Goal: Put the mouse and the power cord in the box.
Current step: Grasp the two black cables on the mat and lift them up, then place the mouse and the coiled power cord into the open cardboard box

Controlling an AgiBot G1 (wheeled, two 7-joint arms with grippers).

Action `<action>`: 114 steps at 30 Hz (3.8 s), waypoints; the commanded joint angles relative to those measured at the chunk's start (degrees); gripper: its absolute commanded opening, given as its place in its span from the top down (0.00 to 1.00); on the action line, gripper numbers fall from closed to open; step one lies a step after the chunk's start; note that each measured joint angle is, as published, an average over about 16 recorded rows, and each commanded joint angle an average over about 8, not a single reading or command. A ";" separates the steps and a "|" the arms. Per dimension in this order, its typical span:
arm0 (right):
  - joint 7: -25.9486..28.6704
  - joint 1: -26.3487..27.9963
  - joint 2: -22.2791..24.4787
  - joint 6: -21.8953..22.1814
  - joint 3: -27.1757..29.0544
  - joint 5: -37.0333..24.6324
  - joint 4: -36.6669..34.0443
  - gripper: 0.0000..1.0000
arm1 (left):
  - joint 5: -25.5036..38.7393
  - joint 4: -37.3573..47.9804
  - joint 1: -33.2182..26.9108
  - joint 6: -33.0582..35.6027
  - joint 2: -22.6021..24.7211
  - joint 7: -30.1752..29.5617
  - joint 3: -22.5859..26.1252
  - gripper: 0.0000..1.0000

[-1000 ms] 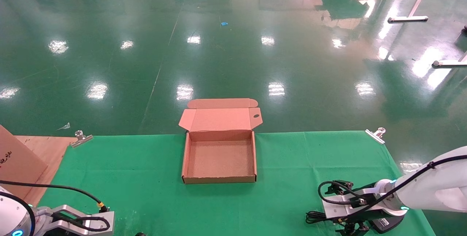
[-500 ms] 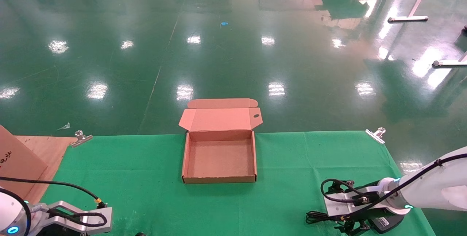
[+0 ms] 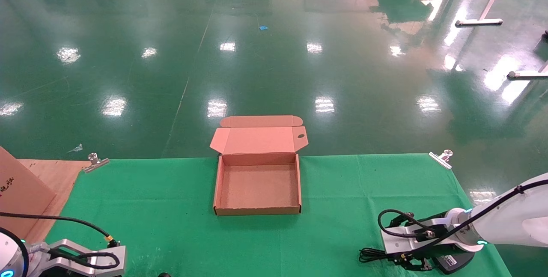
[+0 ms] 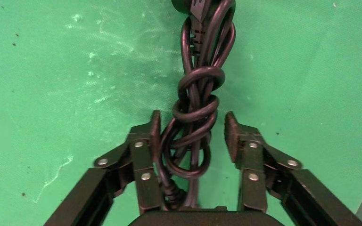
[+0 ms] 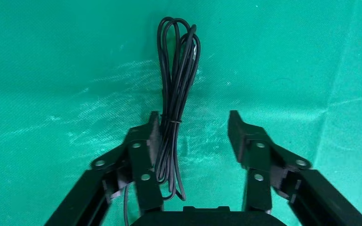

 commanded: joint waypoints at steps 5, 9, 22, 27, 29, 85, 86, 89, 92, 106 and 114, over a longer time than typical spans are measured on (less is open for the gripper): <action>-0.27 -0.43 -0.08 0.06 0.12 0.17 -0.20 1.00 | 0.06 0.11 0.33 -0.03 0.18 0.07 0.05 1.00; -0.39 -0.69 -0.04 -0.13 0.18 0.26 -0.35 1.00 | 0.18 0.15 0.40 0.11 0.25 0.09 0.13 1.00; -0.35 1.83 1.60 -4.12 1.10 1.58 -0.18 1.00 | 1.12 -1.12 -3.90 3.56 -0.27 1.04 0.79 1.00; -0.58 6.69 2.92 -11.14 2.14 3.10 0.77 1.00 | 1.59 -2.88 -9.01 6.40 -0.12 1.55 1.09 1.00; -0.67 9.14 3.44 -15.06 2.64 3.86 1.20 1.00 | 1.82 -3.80 -11.49 7.64 0.18 1.54 1.22 1.00; 13.75 20.81 -8.73 -3.12 -1.94 14.56 13.87 1.00 | 0.98 -17.57 -10.10 -31.06 18.81 4.57 3.31 1.00; 13.67 20.90 -8.69 -3.56 -2.06 14.73 13.63 1.00 | 0.69 -18.58 -8.70 -33.41 18.83 4.19 3.59 1.00; 13.29 21.04 -8.56 -4.82 -2.36 15.20 12.87 1.00 | -0.61 -21.29 -4.67 -39.54 18.89 2.95 4.48 1.00; 12.78 20.99 -8.45 -5.88 -2.59 15.64 12.10 1.00 | -1.66 -23.05 -1.48 -43.75 18.91 2.03 5.90 1.00; 9.66 20.01 -8.19 -7.27 -3.35 16.54 8.62 1.00 | -5.90 -25.54 4.05 -46.82 18.66 -1.70 12.63 0.11; 8.62 19.17 -8.38 -6.88 -3.49 17.12 7.77 1.00 | -8.44 -25.46 3.75 -47.23 18.62 -1.13 14.67 0.00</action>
